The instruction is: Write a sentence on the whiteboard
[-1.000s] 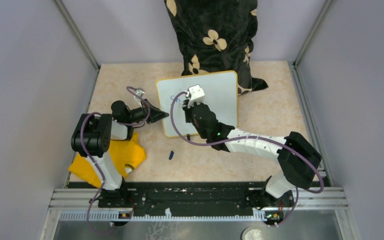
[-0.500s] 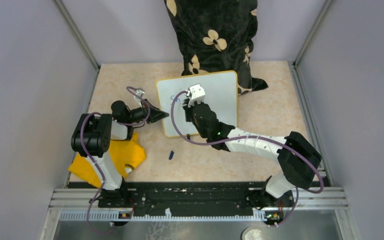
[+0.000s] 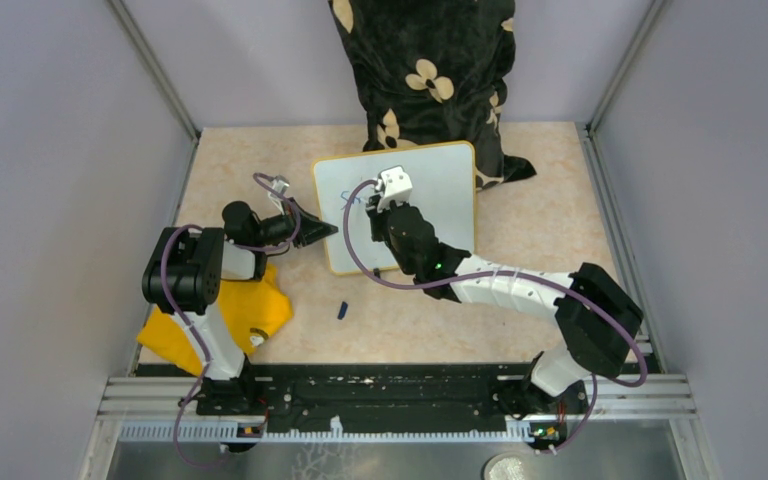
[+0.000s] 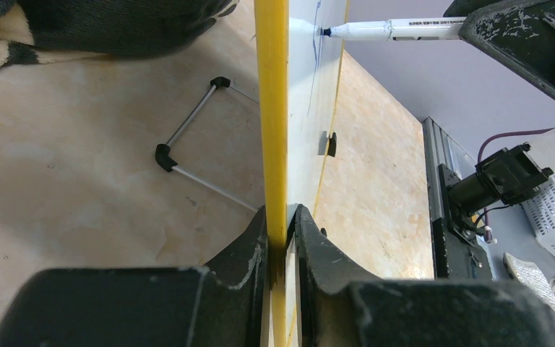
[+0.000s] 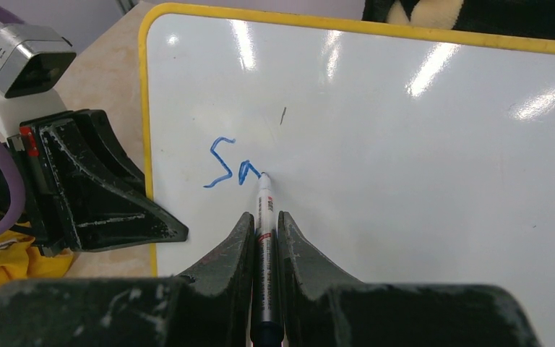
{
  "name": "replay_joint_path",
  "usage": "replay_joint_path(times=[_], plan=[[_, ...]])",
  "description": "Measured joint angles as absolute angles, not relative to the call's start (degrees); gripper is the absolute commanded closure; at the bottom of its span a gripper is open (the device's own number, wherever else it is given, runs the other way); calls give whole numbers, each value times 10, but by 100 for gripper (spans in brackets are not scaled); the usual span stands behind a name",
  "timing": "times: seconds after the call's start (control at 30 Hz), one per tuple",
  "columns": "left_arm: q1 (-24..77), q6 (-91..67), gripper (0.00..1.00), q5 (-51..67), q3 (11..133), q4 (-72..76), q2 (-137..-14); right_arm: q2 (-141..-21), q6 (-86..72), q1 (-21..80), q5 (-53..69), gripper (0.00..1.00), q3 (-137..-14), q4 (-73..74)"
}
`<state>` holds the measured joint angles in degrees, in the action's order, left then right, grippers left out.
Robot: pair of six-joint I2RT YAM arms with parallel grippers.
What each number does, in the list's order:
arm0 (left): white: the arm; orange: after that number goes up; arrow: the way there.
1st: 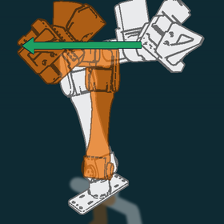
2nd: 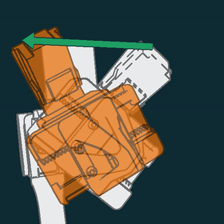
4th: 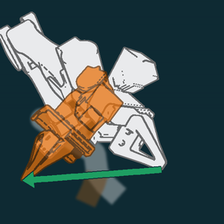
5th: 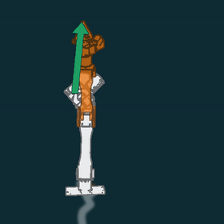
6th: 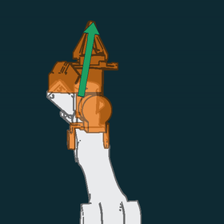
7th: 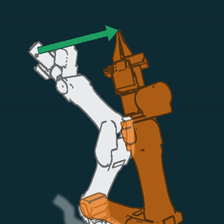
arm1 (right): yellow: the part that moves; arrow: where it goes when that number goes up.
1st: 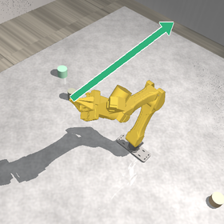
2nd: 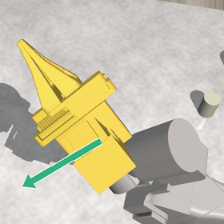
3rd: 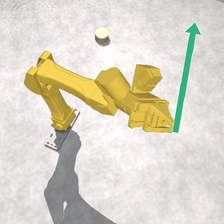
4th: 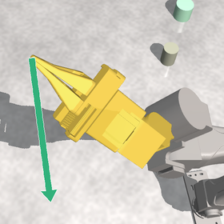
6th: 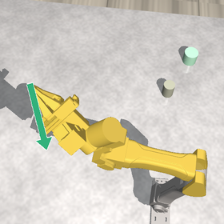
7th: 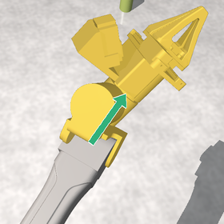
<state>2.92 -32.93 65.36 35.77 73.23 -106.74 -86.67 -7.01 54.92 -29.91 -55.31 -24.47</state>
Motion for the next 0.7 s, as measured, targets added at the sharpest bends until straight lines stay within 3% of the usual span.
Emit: replay_joint_path(times=[0.7], plan=[[33,-330,100,651,358,732,-1067,-866,-72,542,-310,100,-553,-258]])
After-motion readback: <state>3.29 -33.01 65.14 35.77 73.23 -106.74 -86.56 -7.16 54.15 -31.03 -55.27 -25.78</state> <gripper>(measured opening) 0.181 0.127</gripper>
